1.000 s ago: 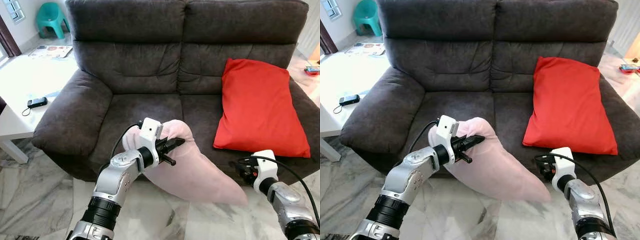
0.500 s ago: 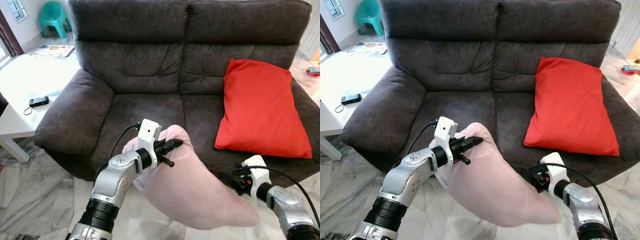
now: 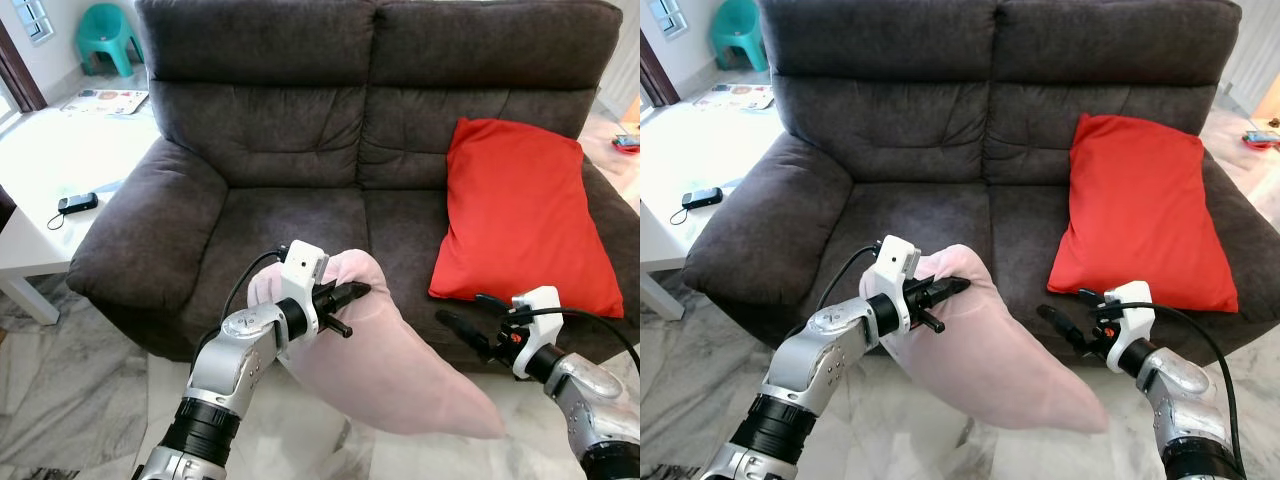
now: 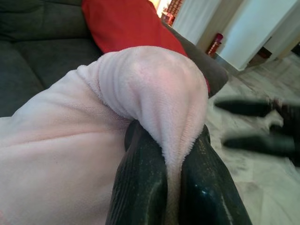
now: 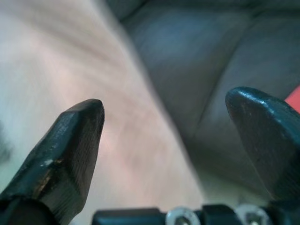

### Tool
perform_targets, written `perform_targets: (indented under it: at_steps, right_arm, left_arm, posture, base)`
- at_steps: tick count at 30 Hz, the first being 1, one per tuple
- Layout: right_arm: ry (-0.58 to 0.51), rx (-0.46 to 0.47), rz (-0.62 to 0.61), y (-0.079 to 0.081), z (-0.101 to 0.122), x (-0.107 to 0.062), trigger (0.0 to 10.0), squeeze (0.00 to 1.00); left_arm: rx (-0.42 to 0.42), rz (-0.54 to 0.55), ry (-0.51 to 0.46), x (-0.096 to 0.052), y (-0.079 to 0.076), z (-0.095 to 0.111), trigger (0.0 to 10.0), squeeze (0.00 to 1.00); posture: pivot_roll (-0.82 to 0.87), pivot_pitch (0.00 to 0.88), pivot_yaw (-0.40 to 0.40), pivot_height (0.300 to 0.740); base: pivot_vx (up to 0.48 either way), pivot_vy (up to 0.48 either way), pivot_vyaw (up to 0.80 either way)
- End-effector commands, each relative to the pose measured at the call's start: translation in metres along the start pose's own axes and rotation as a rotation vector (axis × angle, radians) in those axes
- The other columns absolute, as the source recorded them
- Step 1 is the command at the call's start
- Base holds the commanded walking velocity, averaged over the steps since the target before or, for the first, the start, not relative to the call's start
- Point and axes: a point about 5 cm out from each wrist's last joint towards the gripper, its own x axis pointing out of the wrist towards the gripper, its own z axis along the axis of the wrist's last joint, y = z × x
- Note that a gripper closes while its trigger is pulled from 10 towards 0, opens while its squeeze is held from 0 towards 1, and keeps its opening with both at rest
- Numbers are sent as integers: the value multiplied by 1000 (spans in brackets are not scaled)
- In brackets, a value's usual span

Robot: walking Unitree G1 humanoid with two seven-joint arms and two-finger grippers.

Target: Move the pillow to the sofa from floor

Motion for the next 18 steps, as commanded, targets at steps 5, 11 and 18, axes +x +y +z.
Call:
perform_targets:
  at_steps: [5, 11, 18]
  right_arm:
    - [162, -25, 176, 16, -18, -10, 10000, 1000]
    - [267, -64, 131, 12, -33, -15, 10000, 0]
    - [392, -101, 107, 13, -52, -19, 10000, 0]
  left_arm:
    - [55, -21, -69, 1, -4, 16, 10000, 0]
    - [54, -22, -70, 2, -5, 16, 10000, 0]
    - [52, -22, -70, 2, -5, 15, 10000, 0]
  posture:
    - [23, 0, -33, 740]
    - [20, 0, -33, 740]
    - [22, 0, -37, 740]
  base:
    - [0, 0, 0]
    - [0, 0, 0]
    - [0, 0, 0]
